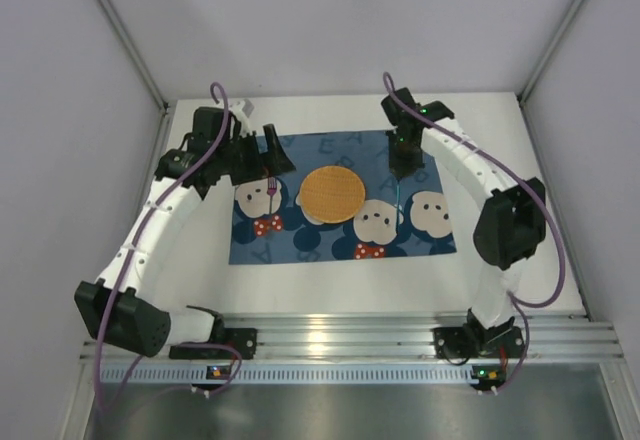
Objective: Set the dinner table for one person
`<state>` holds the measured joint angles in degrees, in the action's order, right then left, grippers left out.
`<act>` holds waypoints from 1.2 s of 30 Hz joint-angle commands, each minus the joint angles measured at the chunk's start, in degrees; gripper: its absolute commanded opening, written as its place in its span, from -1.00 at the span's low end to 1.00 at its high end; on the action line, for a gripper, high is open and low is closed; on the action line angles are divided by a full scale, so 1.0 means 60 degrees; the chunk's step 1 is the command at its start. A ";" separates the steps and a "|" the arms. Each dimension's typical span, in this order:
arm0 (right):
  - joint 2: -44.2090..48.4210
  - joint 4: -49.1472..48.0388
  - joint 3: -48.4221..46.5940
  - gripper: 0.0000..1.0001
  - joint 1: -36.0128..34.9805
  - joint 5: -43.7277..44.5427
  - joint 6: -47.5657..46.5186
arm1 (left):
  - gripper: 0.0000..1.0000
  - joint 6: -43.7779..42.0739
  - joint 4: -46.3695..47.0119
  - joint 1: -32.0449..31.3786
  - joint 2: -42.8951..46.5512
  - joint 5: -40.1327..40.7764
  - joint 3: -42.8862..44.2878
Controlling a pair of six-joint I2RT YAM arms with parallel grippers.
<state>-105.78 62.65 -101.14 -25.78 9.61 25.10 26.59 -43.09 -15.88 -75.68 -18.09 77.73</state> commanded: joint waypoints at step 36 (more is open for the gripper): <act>-0.4211 -0.0584 -0.2259 -1.00 -0.0230 -0.0195 -0.0434 | 0.96 0.1003 -0.1637 0.0024 0.3282 0.1374 -0.1325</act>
<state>-129.64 59.64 -112.44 -27.49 9.10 21.76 31.88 -52.82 -15.88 -55.59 -10.72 69.93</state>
